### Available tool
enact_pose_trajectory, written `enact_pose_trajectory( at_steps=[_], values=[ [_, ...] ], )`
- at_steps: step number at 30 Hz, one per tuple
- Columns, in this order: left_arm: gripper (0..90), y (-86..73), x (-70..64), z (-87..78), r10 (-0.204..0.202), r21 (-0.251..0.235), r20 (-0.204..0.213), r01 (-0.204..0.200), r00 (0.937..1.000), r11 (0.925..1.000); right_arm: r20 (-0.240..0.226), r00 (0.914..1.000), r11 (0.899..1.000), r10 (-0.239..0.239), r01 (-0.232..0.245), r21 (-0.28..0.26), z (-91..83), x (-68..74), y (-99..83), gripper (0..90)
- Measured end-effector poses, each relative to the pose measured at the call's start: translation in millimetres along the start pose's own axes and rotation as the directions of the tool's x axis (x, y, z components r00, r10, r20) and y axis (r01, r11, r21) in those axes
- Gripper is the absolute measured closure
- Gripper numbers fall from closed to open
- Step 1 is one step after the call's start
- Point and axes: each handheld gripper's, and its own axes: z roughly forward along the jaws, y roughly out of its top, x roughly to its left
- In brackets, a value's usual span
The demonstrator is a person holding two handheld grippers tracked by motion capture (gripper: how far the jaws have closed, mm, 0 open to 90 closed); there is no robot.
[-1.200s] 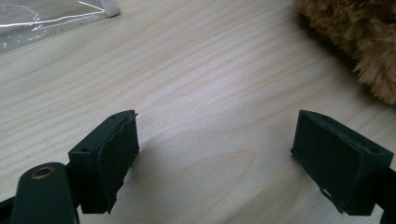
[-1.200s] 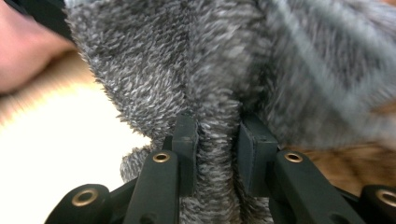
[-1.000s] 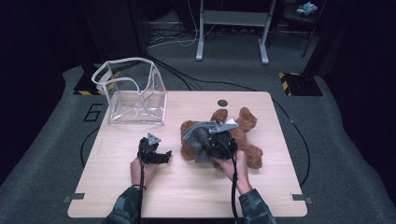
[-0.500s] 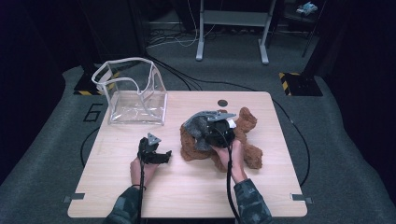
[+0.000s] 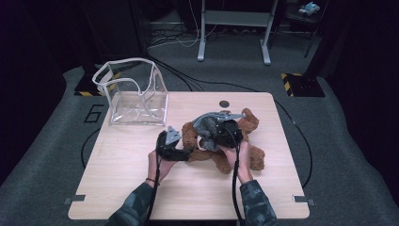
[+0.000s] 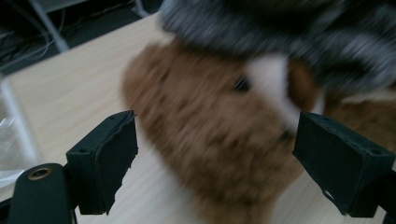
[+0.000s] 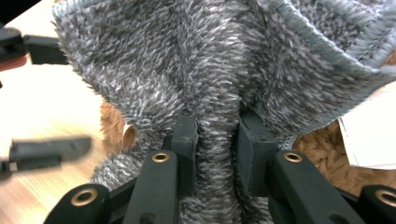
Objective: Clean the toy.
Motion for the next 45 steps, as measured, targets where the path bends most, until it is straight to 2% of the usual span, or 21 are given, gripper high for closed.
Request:
enact_pose_trajectory(
  at_steps=[1, 4, 6, 8, 12, 13, 14, 19, 21, 24, 27, 29, 32, 38, 41, 44, 45],
  values=[
    [13.1, 4.4, -2.5, 5.5, 0.018, -0.01, 0.022, -0.017, 0.9996, 0.9998, 0.004, 1.0, 1.0, -0.001, 0.001, -0.006, 1.2, 0.1, 1.0, 70.7],
    [14.5, 9.3, -7.2, 20.9, 0.042, 0.002, 0.048, -0.042, 0.998, 0.9991, 0.009, 0.9999, 1.0, -0.004, 0.004, 0.005, 1.8, -0.6, 3.1, 70.7],
    [15.5, 7.0, -8.5, 31.3, 0.059, 0.026, 0.041, -0.06, 0.9975, 0.9979, 0.01, 0.9999, 1.0, -0.012, 0.012, 0.006, 2.0, -1.6, 3.8, 70.7],
    [15.6, 4.5, -10.5, 35.8, 0.065, 0.029, 0.026, -0.066, 0.9976, 0.9974, 0.011, 0.9999, 1.0, 0.005, -0.005, 0.01, 2.3, -1.5, 3.8, 70.7],
    [18.4, -0.1, -13.5, 40.8, 0.093, 0.045, 0.013, -0.093, 0.9956, 0.9946, 0.006, 1.0, 1.0, 0.008, -0.008, 0.014, 5.0, -3.3, 4.1, 70.8],
    [19.9, -1.8, -14.5, 41.2, 0.098, 0.042, 0.005, -0.098, 0.9952, 0.9943, 0.01, 0.9999, 1.0, -0.012, 0.012, 0.016, 4.7, -4.0, 4.6, 70.8],
    [21.1, -2.5, -15.0, 41.5, 0.102, 0.043, -0.003, -0.102, 0.9948, 0.9939, 0.019, 0.9998, 1.0, -0.005, 0.005, 0.007, 3.5, -2.1, 5.8, 70.9],
    [26.9, -4.4, -14.1, 41.3, 0.103, 0.059, 0.014, -0.104, 0.9946, 0.9929, 0.094, 0.9947, 0.998, -0.043, 0.046, -0.03, -4.8, 1.4, 16.8, 71.4],
    [30.0, -6.9, -15.0, 41.7, 0.109, 0.047, 0.0, -0.109, 0.994, 0.9929, 0.089, 0.994, 0.997, -0.064, 0.067, -0.033, -2.5, 1.5, 22.7, 71.4],
    [33.2, -9.9, -16.2, 41.4, 0.098, 0.042, 0.003, -0.099, 0.9951, 0.9943, 0.094, 0.9914, 0.996, -0.091, 0.089, 0.02, 11.0, 3.5, 28.0, 71.5],
    [35.6, -10.7, -16.3, 41.1, 0.105, 0.049, 0.002, -0.105, 0.9944, 0.9932, 0.11, 0.9885, 0.992, -0.104, 0.096, 0.078, 27.0, 2.9, 27.7, 72.0],
    [36.8, -11.0, -16.4, 41.2, 0.103, 0.047, 0.002, -0.103, 0.9947, 0.9936, 0.123, 0.9883, 0.993, -0.089, 0.079, 0.087, 29.9, 1.3, 28.3, 72.5],
    [38.0, -12.0, -17.1, 41.5, 0.1, 0.041, -0.001, -0.1, 0.9949, 0.9941, 0.168, 0.9787, 0.99, -0.118, 0.104, 0.09, 30.0, -2.5, 29.8, 73.2],
    [38.4, -13.0, -17.9, 41.4, 0.097, 0.037, 0.001, -0.097, 0.9953, 0.9946, 0.222, 0.9722, 0.995, -0.076, 0.058, 0.086, 25.4, -16.8, 32.6, 74.1],
    [38.4, -13.2, -17.8, 41.0, 0.1, 0.039, 0.0, -0.1, 0.995, 0.9942, 0.261, 0.9627, 0.995, -0.073, 0.053, 0.081, 20.7, -23.0, 35.8, 74.5],
    [38.4, -13.6, -18.4, 40.7, 0.101, 0.039, -0.002, -0.101, 0.9949, 0.9941, 0.31, 0.9486, 0.996, -0.061, 0.039, 0.076, 15.2, -30.3, 36.5, 74.8],
    [38.4, -14.0, -18.6, 40.9, 0.101, 0.036, -0.003, -0.101, 0.9948, 0.9942, 0.317, 0.947, 0.997, -0.054, 0.032, 0.075, 14.0, -32.6, 35.9, 74.9]
  ],
)
